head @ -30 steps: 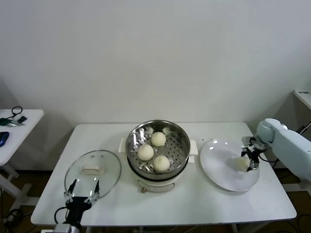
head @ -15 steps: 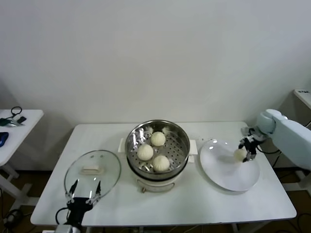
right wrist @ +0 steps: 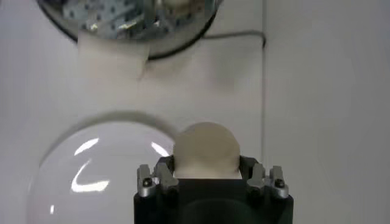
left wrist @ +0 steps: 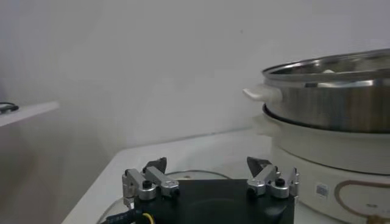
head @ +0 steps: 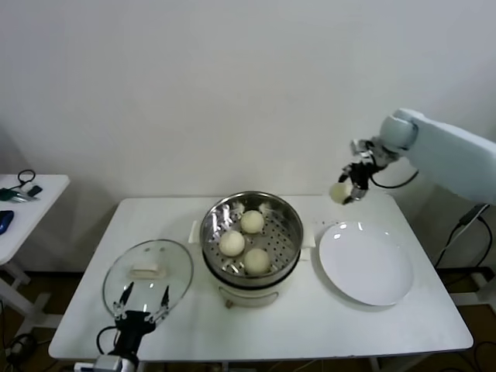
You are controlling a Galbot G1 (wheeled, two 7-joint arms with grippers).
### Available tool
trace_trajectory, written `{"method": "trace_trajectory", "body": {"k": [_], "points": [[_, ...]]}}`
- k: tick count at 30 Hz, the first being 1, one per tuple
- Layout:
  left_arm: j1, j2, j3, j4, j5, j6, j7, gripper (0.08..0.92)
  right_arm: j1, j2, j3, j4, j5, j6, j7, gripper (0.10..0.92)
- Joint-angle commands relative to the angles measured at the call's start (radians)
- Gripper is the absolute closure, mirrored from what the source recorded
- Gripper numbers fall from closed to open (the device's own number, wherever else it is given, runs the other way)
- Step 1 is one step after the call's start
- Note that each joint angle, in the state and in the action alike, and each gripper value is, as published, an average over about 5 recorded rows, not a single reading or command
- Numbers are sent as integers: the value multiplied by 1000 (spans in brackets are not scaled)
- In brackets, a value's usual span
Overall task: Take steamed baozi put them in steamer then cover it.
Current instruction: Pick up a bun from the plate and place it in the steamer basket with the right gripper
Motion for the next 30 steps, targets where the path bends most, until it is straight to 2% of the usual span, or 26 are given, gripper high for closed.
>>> {"method": "trace_trajectory", "body": {"k": [1,6,15,30], "points": [[1,7,20,-2,4,-3,1,177,256,148,-280,175,377,-107,77,344],[1,6,34,-2,36,-10,-2,177,232,208,-306,230,428,-147,122,336],[14,8,38,1,42,-22,-4,177,172,300,-340,254,427,-184,172,338],[-8,10,30,13,27,-16,-9,177,67,315,-373,240,359,-204,219,330]]}}
